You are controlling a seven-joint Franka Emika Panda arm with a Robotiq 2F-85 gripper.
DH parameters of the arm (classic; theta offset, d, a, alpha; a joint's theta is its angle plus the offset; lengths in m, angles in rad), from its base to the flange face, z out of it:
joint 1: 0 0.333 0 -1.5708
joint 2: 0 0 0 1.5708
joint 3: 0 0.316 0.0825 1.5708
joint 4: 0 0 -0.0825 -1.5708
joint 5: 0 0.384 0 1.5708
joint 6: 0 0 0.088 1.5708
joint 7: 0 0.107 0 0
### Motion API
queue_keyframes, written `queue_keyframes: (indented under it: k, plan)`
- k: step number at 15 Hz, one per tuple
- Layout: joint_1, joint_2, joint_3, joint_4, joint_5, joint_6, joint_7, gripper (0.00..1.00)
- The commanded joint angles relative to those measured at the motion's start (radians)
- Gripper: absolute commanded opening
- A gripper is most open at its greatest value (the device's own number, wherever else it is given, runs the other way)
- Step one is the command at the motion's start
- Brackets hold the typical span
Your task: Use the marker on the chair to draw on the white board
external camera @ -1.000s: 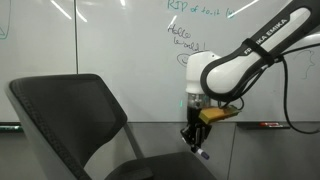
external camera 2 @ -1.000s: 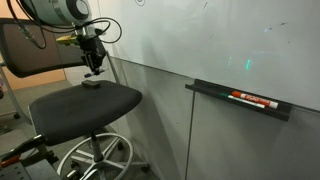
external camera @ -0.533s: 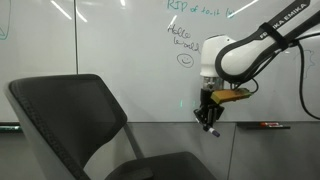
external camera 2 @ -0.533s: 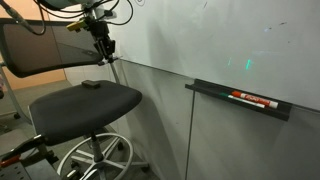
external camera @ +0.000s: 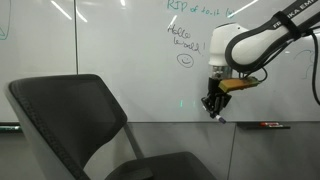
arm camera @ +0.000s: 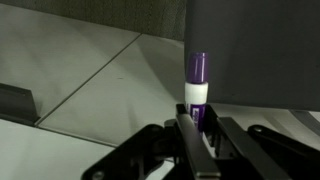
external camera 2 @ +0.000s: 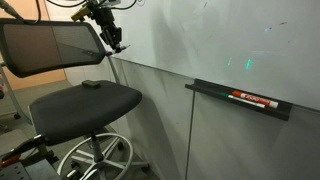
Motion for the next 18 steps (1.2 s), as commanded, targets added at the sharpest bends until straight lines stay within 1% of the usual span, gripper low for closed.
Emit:
queue_keyframes:
  k: [1,5,9,14,18]
  plan:
    - [-0.030,-0.074,0.017,-0.002,-0.078,-0.022,0.026,0.07]
    - [-0.074,-0.099,0.013,0.019,-0.132,-0.022,0.021,0.07]
    - [-0.111,-0.105,0.013,0.042,-0.158,-0.019,0.017,0.07]
    - [-0.127,-0.087,0.015,0.109,-0.184,-0.024,0.001,0.07]
    - [-0.130,-0.059,0.011,0.155,-0.177,-0.021,-0.023,0.07]
